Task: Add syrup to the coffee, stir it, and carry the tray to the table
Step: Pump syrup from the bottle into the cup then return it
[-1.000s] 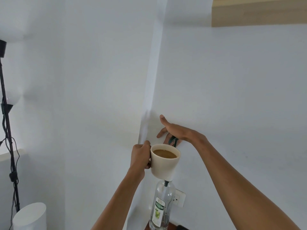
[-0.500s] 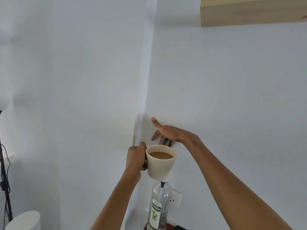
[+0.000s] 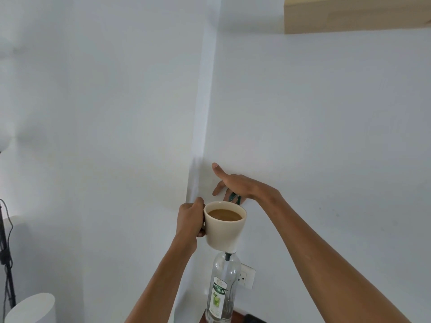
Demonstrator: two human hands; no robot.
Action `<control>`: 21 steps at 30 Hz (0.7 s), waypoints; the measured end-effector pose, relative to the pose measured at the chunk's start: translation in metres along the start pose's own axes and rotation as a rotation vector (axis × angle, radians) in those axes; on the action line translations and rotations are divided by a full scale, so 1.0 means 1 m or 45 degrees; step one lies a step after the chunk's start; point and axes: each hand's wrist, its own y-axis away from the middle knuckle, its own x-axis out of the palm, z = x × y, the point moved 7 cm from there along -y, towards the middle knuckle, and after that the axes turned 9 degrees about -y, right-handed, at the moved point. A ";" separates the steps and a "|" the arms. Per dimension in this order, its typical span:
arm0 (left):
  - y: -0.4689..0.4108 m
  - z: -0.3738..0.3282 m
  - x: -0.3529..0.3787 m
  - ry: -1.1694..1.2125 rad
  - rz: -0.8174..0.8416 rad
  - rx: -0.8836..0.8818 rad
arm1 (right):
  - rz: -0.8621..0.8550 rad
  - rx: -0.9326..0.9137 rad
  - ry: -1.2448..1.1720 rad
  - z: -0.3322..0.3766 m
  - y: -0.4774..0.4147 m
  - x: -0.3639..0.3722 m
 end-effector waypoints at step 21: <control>-0.003 -0.008 -0.003 0.018 0.000 0.026 | -0.069 0.005 0.028 0.001 0.003 0.003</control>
